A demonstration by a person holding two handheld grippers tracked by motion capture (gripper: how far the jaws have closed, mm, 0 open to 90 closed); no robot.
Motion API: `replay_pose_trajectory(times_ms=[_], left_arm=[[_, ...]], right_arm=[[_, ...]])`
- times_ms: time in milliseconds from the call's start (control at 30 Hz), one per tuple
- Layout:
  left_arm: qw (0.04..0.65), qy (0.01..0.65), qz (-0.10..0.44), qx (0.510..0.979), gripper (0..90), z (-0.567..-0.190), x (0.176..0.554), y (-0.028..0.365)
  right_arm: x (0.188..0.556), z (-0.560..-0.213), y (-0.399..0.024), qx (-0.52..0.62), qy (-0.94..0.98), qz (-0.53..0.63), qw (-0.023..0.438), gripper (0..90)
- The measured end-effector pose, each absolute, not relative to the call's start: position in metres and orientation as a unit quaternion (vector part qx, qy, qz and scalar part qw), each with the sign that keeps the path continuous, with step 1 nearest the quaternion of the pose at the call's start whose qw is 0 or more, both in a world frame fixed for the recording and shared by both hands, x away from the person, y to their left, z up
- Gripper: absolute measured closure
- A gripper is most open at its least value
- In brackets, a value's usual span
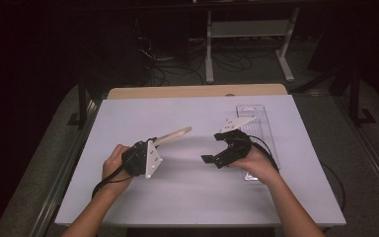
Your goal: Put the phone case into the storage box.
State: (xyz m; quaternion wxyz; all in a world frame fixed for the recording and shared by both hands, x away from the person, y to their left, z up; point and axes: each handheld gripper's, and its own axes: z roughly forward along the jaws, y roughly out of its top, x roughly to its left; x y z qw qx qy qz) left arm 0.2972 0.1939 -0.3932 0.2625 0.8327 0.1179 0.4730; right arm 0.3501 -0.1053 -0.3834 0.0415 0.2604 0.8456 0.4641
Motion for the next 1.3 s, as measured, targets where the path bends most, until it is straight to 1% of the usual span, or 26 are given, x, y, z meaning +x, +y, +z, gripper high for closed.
replay_pose_trajectory(times_ms=[633, 1300], left_arm=[[0.329, 0.195, 0.401, 0.832, 79.1, -0.389, 0.304, 0.198], [0.366, 0.259, 0.348, 0.823, 79.1, -0.385, 0.312, 0.205]], right_arm=[[0.349, -0.383, -0.105, 0.259, 0.845, 0.466, 0.048, 2.9], [0.349, -0.383, -0.105, 0.259, 0.844, 0.467, 0.05, 2.9]])
